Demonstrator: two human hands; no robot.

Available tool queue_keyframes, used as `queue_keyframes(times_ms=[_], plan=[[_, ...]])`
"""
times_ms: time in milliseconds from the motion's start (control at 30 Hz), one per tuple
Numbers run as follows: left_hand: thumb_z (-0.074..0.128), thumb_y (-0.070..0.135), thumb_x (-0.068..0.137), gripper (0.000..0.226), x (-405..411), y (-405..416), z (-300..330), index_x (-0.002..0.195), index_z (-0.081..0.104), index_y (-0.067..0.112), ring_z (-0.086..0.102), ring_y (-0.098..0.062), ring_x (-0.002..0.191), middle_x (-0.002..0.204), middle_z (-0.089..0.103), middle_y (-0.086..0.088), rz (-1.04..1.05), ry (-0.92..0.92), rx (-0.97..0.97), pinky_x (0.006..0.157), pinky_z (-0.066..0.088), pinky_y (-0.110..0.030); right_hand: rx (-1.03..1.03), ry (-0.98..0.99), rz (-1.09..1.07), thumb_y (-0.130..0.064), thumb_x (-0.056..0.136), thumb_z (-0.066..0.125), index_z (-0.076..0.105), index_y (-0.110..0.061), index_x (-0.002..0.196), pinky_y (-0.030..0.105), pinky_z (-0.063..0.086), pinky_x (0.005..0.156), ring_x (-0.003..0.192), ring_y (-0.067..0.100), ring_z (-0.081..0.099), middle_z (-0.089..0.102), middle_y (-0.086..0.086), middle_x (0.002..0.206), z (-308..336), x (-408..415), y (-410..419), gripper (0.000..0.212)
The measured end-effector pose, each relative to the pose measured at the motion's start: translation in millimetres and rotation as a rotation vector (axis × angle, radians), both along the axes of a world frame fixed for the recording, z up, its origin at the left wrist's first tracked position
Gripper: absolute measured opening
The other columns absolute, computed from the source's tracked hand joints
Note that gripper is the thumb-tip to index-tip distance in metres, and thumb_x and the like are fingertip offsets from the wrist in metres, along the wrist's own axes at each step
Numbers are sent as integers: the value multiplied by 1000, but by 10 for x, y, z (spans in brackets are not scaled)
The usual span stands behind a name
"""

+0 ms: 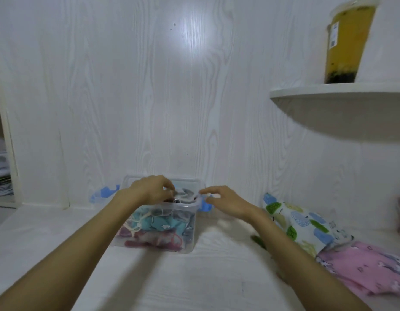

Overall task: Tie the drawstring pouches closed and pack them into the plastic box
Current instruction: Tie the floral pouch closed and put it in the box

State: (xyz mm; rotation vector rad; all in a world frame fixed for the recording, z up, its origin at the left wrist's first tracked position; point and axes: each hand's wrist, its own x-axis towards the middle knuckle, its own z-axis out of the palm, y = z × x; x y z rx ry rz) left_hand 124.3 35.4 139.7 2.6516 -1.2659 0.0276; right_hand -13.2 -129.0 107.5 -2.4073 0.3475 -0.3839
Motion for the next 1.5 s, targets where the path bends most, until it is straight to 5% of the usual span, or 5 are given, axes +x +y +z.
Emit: queue_keyframes(times_ms=[300, 533, 1067, 1267, 1500], plan=[[53, 33, 90, 23, -1094, -670, -404, 106, 68, 30, 63, -17, 104, 110, 70, 4, -208, -3, -292, 88, 48, -31, 94, -238, -425, -10, 91, 55, 69, -16, 102, 25, 47, 74, 84, 14, 60, 67, 7, 104, -238, -1132, -551, 19], [52, 55, 88, 37, -1680, -1216, -1152, 119, 56, 36, 53, -12, 113, 120, 57, 12, -362, 325, -205, 91, 41, -27, -47, 38, -798, -24, 88, 58, 41, -11, 138, 31, 34, 101, 127, 33, 43, 48, 14, 137, -475, -1710, -960, 55], [63, 8, 87, 10, -1164, -1368, -800, 91, 69, 15, 57, 4, 56, 71, 65, 6, -221, 528, -1043, 50, 43, -6, 461, -550, -588, -1, 86, 62, 69, -7, 100, 18, 52, 63, 75, 16, 62, 68, 1, 82, -668, -1389, -1006, 17], [56, 38, 92, 29, -1305, -1197, -500, 103, 72, 17, 67, -16, 83, 93, 72, -1, -443, 549, -451, 75, 52, -25, 265, -613, -505, -12, 94, 51, 67, -19, 100, 20, 50, 80, 85, 5, 61, 67, -6, 91, -432, -1283, -756, 19], [49, 7, 93, 42, -1126, -1173, -1014, 134, 50, 15, 49, -22, 126, 141, 49, -6, -405, 348, -51, 107, 39, -35, 44, 111, -86, -43, 87, 61, 57, -38, 125, 19, 38, 102, 121, 1, 47, 53, -17, 131, -529, -1701, -577, 38]])
